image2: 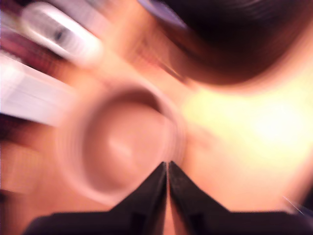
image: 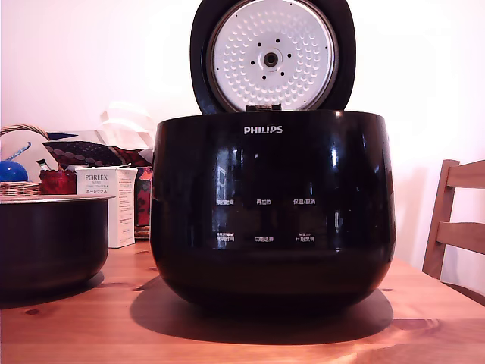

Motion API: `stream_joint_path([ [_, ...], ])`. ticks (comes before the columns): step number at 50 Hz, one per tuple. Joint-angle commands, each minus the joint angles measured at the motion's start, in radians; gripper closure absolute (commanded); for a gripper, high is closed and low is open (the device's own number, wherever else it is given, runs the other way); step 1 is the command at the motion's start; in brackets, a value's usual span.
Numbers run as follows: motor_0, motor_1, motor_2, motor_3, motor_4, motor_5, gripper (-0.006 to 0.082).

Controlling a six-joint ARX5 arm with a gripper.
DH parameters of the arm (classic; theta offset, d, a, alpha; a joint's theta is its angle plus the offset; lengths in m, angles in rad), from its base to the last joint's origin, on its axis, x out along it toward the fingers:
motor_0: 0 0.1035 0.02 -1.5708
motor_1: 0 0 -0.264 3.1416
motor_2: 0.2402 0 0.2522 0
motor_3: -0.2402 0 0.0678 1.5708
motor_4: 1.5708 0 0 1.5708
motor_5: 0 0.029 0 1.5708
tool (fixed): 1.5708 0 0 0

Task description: Pick up the metallic pot next to the rice cooker

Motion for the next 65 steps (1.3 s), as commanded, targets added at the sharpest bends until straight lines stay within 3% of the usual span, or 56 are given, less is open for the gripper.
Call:
stream_joint_path([
  [1, 0.004, 0.022, 0.008, -0.005, -0.009, 0.008, 0.0496],
  [8, 0.004, 0.086, 0.008, -0.001, -0.032, 0.039, 0.0402],
  [17, -0.001, 0.194, 0.008, 0.008, -0.033, 0.108, 0.0374],
  [26, -0.002, 0.306, 0.008, 0.087, -0.076, 0.151, 0.0274],
  [53, -0.002, 0.529, 0.009, 0.205, -0.093, 0.229, 0.0286],
  [65, -0.005, 0.561, 0.009, 0.218, -0.097, 0.255, 0.0379],
])
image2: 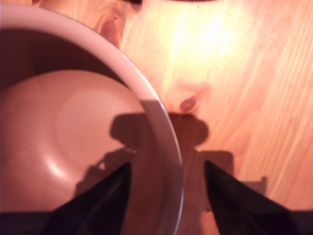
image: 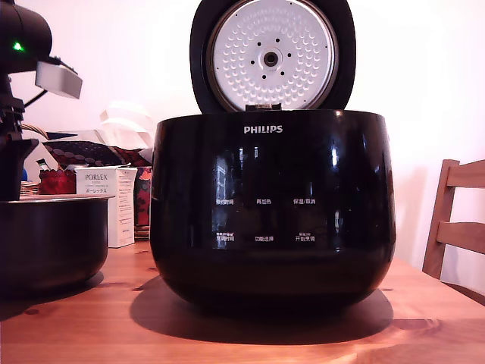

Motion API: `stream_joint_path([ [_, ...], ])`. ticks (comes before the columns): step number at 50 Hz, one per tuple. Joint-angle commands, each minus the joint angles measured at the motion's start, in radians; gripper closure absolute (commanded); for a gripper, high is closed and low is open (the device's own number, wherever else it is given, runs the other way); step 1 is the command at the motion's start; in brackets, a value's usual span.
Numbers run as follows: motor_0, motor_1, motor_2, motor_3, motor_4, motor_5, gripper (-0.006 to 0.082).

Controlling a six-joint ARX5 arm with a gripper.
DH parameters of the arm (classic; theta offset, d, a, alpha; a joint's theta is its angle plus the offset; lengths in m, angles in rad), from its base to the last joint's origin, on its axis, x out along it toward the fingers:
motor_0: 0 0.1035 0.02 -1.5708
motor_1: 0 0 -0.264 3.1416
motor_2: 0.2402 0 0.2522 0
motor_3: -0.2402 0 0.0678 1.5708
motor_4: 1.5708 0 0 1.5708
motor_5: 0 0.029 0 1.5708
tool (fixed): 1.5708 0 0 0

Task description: Pick up the metallic pot next to the rice cooker

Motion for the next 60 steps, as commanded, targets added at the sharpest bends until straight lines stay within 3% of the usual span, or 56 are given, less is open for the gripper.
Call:
stream_joint_path([
  [1, -0.005, 0.016, 0.007, 0.002, 0.0, 0.019, 0.0388],
  [15, -0.004, 0.017, 0.007, 0.004, 0.001, 0.034, 0.0424],
  [20, -0.005, 0.017, 0.007, 0.001, 0.001, 0.034, 0.0519],
  [29, -0.008, 0.017, 0.007, -0.009, 0.002, 0.033, 0.0792],
  [60, -0.068, -0.045, 0.027, -0.056, -0.095, 0.033, 0.0789],
])
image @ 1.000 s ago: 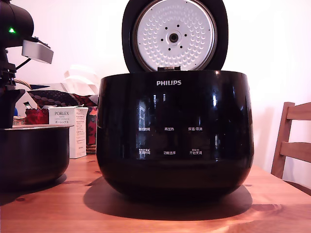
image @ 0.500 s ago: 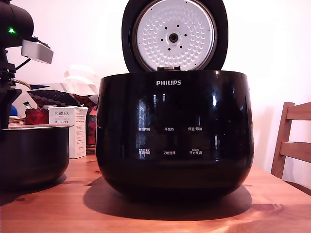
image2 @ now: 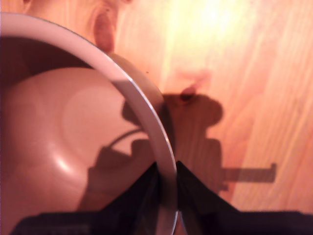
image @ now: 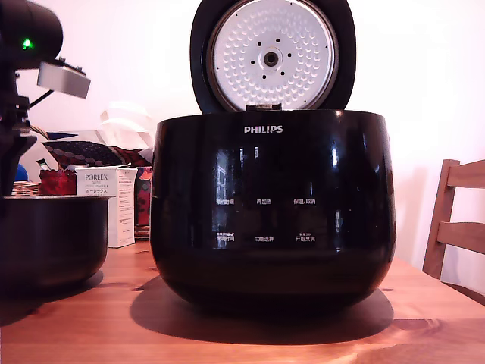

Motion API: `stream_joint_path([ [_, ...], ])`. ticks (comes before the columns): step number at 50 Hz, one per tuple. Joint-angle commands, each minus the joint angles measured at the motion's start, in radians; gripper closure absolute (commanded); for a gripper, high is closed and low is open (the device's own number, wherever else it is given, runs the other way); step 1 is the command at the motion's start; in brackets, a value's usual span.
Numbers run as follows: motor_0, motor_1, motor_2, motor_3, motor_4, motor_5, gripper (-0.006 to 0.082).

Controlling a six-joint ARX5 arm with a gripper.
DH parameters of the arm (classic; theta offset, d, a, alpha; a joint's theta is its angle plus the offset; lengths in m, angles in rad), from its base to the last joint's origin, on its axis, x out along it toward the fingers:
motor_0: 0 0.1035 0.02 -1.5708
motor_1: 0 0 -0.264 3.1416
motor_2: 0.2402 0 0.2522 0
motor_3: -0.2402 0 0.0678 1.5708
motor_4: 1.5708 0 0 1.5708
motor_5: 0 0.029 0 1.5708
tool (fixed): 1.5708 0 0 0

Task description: Pick up the metallic pot next to the rice cooker

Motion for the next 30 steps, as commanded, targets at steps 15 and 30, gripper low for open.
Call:
stream_joint_path([
  [15, -0.015, -0.101, 0.012, -0.022, -0.03, 0.001, 0.0789],
  [30, -0.015, -0.155, 0.012, -0.026, -0.07, 0.001, 0.0789],
])
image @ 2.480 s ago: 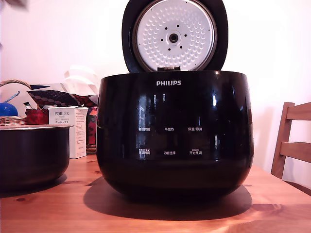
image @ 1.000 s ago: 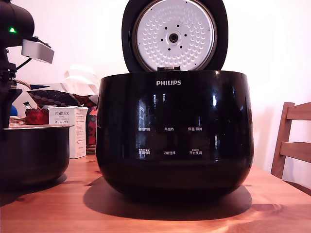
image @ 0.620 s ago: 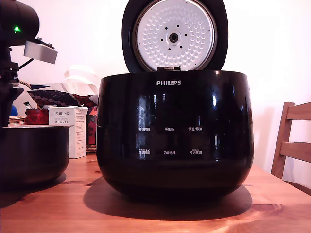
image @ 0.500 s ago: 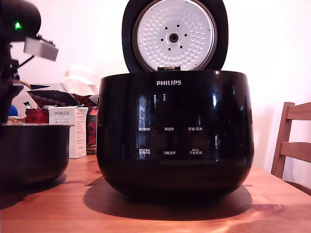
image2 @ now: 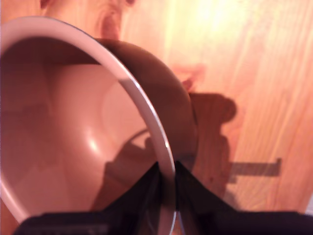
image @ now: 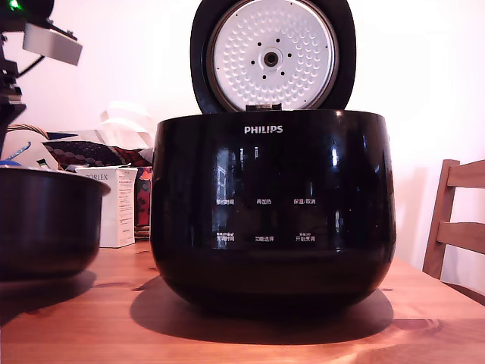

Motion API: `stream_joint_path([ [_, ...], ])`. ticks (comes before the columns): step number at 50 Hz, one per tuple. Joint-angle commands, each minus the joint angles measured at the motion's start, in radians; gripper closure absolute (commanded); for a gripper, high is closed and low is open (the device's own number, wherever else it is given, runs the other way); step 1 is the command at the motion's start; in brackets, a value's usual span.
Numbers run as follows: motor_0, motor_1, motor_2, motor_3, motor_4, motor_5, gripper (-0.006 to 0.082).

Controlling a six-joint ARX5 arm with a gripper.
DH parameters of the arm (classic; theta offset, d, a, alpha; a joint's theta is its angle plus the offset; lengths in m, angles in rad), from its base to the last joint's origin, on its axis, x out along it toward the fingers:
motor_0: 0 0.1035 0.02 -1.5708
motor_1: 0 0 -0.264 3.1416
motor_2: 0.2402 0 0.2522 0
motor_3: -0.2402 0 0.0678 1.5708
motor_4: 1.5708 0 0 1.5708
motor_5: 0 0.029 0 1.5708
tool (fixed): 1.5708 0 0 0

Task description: Pick up the metallic pot next to the rice cooker

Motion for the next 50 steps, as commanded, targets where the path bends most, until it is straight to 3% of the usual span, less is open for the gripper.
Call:
stream_joint_path([
  [1, -0.001, -0.049, 0.009, 0.014, -0.011, 0.001, 0.0789],
  [50, -0.025, -0.272, 0.01, -0.09, -0.024, -0.011, 0.0789],
])
